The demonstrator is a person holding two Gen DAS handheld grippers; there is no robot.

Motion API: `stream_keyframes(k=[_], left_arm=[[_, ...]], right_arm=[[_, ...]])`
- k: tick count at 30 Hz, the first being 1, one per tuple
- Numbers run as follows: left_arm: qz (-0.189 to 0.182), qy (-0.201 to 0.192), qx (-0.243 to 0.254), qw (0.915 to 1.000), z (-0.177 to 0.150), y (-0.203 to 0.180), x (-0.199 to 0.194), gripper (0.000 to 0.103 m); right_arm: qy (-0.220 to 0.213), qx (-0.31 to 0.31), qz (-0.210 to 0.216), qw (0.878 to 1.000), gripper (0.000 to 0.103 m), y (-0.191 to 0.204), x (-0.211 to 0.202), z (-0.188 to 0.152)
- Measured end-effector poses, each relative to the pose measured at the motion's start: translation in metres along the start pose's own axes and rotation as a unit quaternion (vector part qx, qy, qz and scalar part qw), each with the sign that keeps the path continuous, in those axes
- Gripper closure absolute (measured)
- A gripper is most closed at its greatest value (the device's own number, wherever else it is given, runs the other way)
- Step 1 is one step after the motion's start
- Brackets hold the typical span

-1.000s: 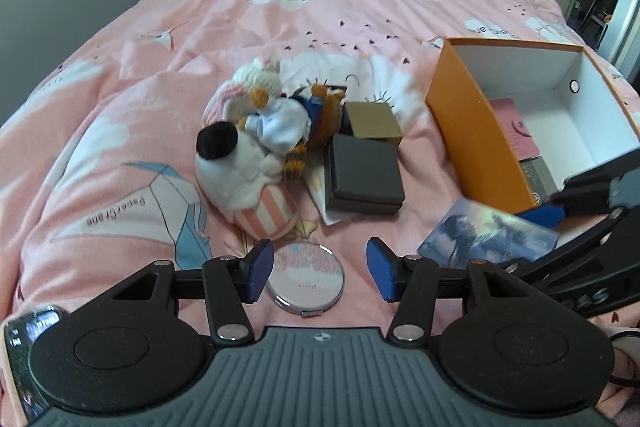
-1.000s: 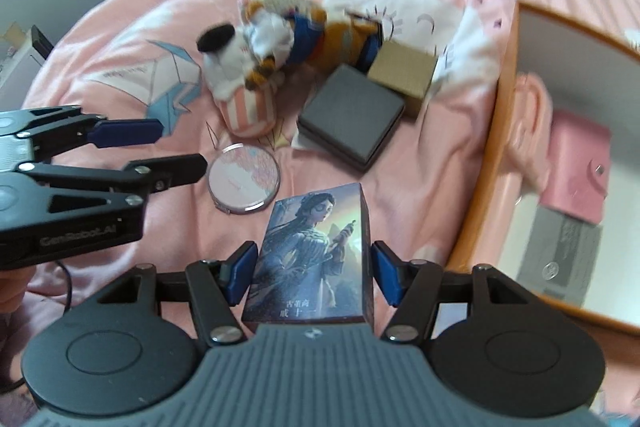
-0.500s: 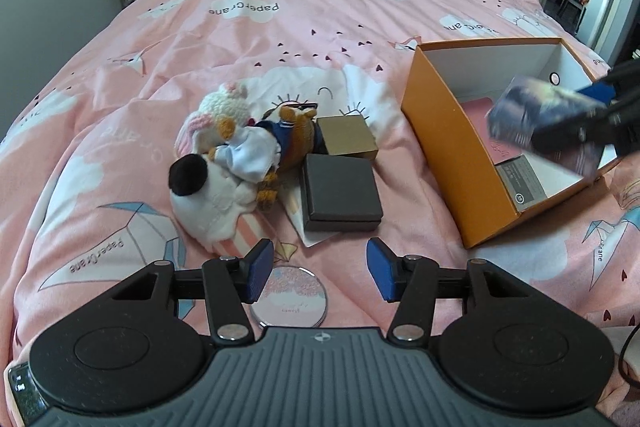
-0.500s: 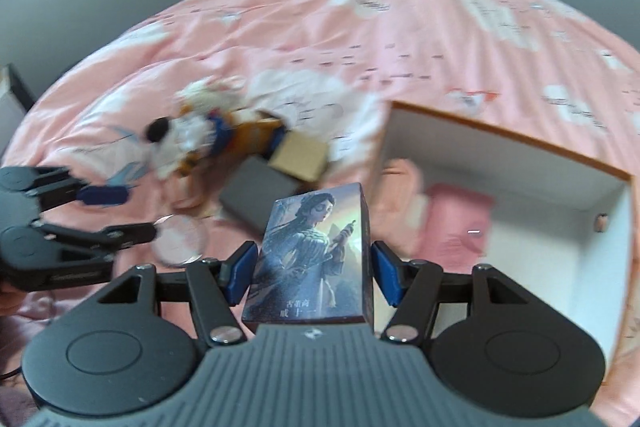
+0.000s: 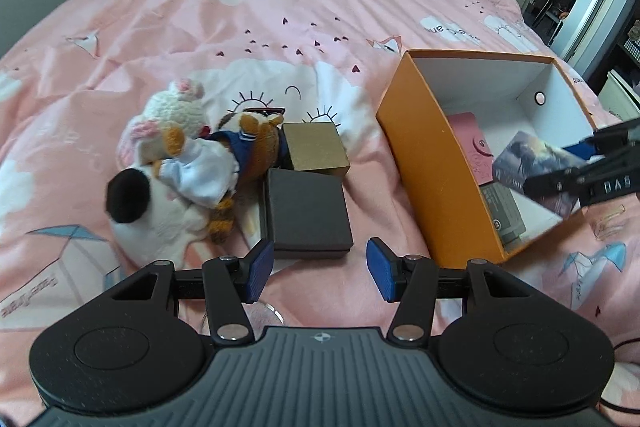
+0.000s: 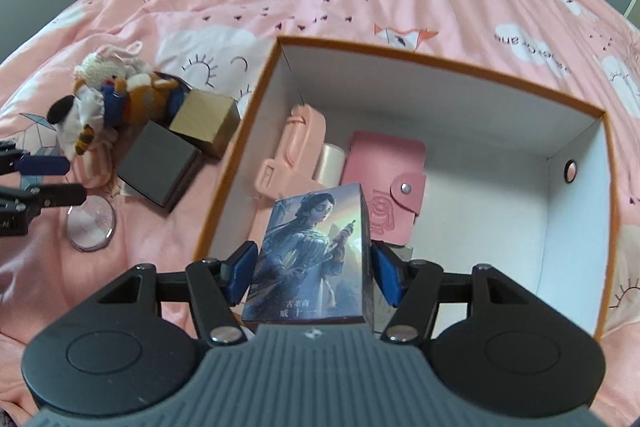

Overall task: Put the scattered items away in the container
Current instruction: 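Lift the picture card with the right gripper and carry it over the shoebox, then lower the picture card into the shoebox with the right gripper while left grasps the black square box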

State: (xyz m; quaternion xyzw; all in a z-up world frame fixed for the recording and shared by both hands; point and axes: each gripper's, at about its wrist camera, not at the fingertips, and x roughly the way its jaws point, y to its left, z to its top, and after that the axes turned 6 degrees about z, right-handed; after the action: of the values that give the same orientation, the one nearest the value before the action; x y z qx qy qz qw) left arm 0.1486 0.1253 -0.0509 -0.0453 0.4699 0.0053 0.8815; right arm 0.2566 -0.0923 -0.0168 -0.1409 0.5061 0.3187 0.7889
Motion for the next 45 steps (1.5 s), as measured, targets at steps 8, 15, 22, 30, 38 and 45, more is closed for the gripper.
stream_keyframes(k=[8, 15, 22, 30, 38, 45], left_arm=[[0.03, 0.035, -0.01, 0.9989, 0.015, -0.001, 0.045, 0.042], [0.044, 0.067, -0.027, 0.9964, 0.017, 0.007, 0.073, 0.036], [0.017, 0.081, -0.04, 0.9957, 0.014, 0.01, 0.087, 0.024], [0.012, 0.079, -0.04, 0.996, 0.015, 0.009, 0.086, 0.024], [0.002, 0.06, -0.062, 0.9963, 0.016, 0.015, 0.077, 0.046], [-0.028, 0.048, -0.077, 0.9954, 0.019, 0.015, 0.072, 0.046]], right_arm=[[0.012, 0.015, 0.017, 1.0, 0.039, -0.012, 0.019, -0.002], [0.023, 0.035, 0.04, 0.998, 0.039, -0.029, 0.029, -0.005], [0.043, 0.0, 0.046, 0.998, 0.039, -0.031, 0.039, -0.003], [0.083, -0.049, 0.038, 0.995, 0.038, -0.039, 0.055, 0.0], [0.124, -0.12, 0.026, 0.985, 0.038, -0.039, 0.064, 0.004], [0.141, -0.14, 0.008, 0.98, 0.042, -0.037, 0.074, 0.005]])
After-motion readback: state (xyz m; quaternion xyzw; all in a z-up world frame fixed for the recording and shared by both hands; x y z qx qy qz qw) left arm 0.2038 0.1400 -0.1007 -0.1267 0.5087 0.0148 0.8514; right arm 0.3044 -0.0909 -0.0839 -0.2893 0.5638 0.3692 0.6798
